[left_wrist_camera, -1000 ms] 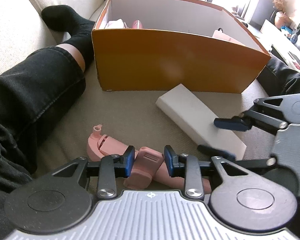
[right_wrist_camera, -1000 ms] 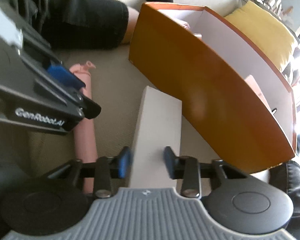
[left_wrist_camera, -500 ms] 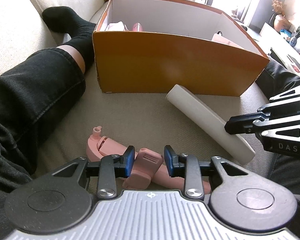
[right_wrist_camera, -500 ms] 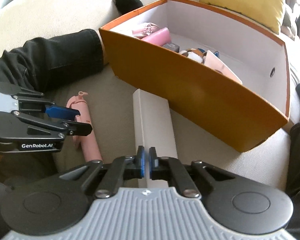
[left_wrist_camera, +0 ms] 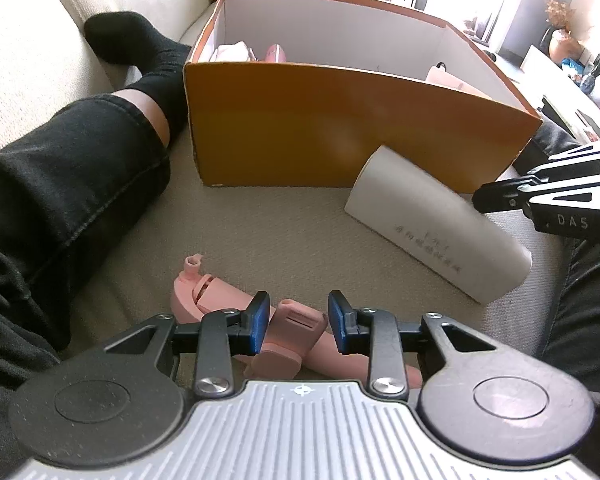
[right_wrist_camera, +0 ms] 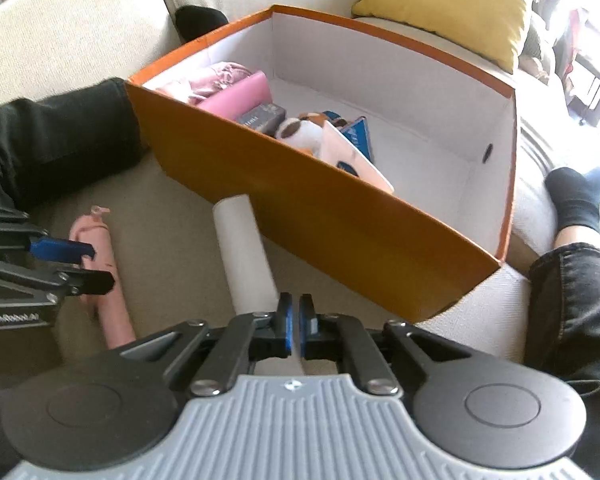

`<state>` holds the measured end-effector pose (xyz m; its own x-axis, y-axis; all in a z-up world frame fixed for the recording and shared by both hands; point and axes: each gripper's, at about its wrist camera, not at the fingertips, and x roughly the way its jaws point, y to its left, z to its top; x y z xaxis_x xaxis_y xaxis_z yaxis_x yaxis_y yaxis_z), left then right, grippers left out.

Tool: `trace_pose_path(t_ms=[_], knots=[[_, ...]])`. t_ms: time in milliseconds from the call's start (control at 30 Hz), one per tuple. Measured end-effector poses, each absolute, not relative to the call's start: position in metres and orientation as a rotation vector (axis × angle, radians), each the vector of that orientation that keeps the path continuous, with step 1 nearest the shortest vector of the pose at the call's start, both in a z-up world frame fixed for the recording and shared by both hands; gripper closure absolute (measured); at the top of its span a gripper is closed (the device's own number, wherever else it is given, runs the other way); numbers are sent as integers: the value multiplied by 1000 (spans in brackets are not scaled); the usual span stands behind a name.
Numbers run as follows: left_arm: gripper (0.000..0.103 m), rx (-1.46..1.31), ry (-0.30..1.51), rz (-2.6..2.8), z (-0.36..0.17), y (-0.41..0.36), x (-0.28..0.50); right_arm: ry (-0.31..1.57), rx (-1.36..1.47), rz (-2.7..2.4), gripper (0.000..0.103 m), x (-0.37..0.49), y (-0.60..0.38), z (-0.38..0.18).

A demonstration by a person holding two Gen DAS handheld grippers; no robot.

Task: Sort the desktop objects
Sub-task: 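Grasp the white cylinder with the right gripper, then lift the pink fan with the left gripper while the right gripper lifts the white cylinder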

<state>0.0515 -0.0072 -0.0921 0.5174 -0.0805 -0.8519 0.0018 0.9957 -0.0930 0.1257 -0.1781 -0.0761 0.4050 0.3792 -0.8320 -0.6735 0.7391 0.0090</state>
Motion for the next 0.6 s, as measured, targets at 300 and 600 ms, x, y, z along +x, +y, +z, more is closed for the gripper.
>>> trace_pose_path(t_ms=[300, 600], knots=[[67, -55, 1007, -56, -89, -10, 51, 943, -378, 820, 63, 108, -160, -74], [51, 4, 1001, -36, -82, -13, 36, 900, -555, 767, 64, 97, -143, -100]])
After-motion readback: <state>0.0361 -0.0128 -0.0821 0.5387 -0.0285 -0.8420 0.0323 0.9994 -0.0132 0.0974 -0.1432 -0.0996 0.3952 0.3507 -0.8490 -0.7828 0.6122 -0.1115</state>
